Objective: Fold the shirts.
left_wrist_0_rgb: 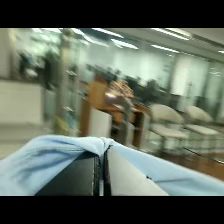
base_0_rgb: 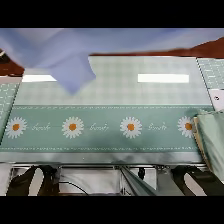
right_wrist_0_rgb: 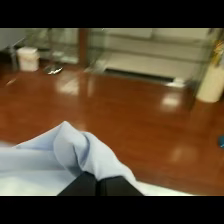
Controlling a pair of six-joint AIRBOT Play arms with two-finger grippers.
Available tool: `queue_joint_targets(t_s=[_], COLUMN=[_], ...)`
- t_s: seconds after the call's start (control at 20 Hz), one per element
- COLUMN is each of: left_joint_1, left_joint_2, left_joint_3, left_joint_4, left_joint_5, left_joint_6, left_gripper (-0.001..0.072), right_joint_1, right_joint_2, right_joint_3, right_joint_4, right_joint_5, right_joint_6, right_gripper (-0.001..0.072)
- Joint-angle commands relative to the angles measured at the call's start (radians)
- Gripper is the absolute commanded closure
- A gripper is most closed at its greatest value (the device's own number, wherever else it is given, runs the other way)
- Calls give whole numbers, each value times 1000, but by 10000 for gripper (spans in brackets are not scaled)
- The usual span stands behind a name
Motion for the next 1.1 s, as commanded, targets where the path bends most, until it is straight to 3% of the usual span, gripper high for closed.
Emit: queue_joint_targets(t_s=[0.0,0.2,0.35,0.55,0.7,0.8,0.9,1.05], left_joint_1=[89,72,72,72,72,72,72,56], left_joint_2=[131,237,270,262,232,164,61,-134], left_joint_3=[52,50,-23,-304,-626,-826,-951,-967], left_joint_4=[246,458,467,462,366,246,156,140], left_joint_5=[-29,-169,-216,-320,-275,-200,-76,87], left_joint_6=[-72,-177,-194,-193,-190,-113,-51,-14], left_gripper=[689,689,688,688,689,689,689,688], right_joint_1=[-2,-2,-2,-2,-2,-2,-3,-3], right_joint_2=[120,172,178,178,153,82,-58,-316], right_joint_3=[22,19,-77,-404,-724,-871,-935,-896], right_joint_4=[-102,-82,-77,24,95,102,101,140], right_joint_5=[55,144,182,135,-44,-161,-264,-414], right_joint_6=[25,54,71,71,61,51,37,6], right_gripper=[692,692,692,692,692,692,692,692])
